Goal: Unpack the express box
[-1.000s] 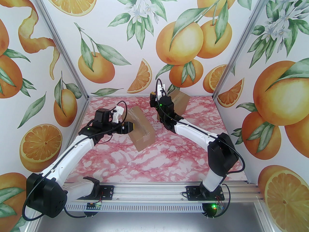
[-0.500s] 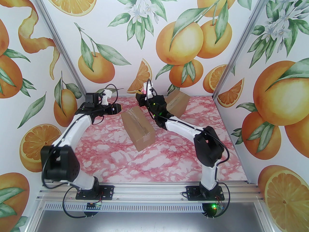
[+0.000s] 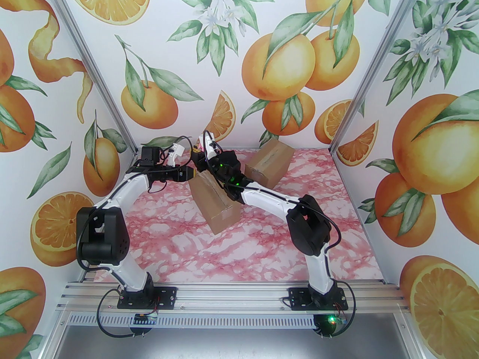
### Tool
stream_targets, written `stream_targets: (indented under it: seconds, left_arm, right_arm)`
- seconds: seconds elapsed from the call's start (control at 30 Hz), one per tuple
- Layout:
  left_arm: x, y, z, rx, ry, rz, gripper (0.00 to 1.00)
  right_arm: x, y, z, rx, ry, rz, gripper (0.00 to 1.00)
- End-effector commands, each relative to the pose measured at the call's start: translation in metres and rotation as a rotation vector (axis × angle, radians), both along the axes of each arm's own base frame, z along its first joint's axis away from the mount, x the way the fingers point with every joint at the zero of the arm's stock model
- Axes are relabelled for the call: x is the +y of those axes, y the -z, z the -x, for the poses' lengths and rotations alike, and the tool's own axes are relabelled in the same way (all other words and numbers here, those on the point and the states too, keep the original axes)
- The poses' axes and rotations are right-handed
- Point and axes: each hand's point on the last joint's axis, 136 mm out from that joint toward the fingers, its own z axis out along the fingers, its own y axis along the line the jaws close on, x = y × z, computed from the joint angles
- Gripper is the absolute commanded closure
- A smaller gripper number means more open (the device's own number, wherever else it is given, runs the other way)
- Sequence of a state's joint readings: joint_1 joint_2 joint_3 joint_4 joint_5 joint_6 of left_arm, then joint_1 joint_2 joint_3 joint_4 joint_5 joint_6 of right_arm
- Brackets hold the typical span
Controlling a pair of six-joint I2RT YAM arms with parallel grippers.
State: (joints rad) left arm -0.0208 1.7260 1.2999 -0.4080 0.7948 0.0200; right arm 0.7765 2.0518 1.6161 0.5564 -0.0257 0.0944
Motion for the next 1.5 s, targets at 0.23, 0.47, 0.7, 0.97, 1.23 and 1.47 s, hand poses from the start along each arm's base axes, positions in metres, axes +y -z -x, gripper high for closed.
stream_targets:
  seconds: [0.23, 0.47, 0.7, 0.97, 1.23, 1.47]
  left_arm:
    - [-0.011, 0.007, 0.002, -0.023, 0.109, 0.043, 0.54]
    - [-0.014, 0.011, 0.005, -0.006, 0.14, 0.084, 0.58]
    - [-0.019, 0.016, 0.016, 0.024, 0.188, 0.121, 0.6]
    - [-0.02, 0.02, 0.025, 0.057, 0.2, 0.123, 0.61]
    - [-0.022, 0.024, 0.026, 0.071, 0.201, 0.122, 0.61]
    - [-0.024, 0.025, 0.025, 0.074, 0.2, 0.124, 0.61]
  right_arm:
    - [-0.003, 0.01, -0.013, -0.007, 0.08, 0.025, 1.0]
    - [-0.005, 0.019, -0.019, 0.019, 0.109, 0.041, 1.0]
    - [-0.017, 0.008, -0.013, 0.012, 0.11, -0.013, 1.0]
    - [-0.028, 0.008, -0.008, 0.025, 0.085, -0.033, 1.0]
    - [-0.025, 0.009, -0.006, 0.023, 0.06, -0.031, 1.0]
    - [-0.024, 0.011, -0.004, 0.014, 0.049, -0.026, 1.0]
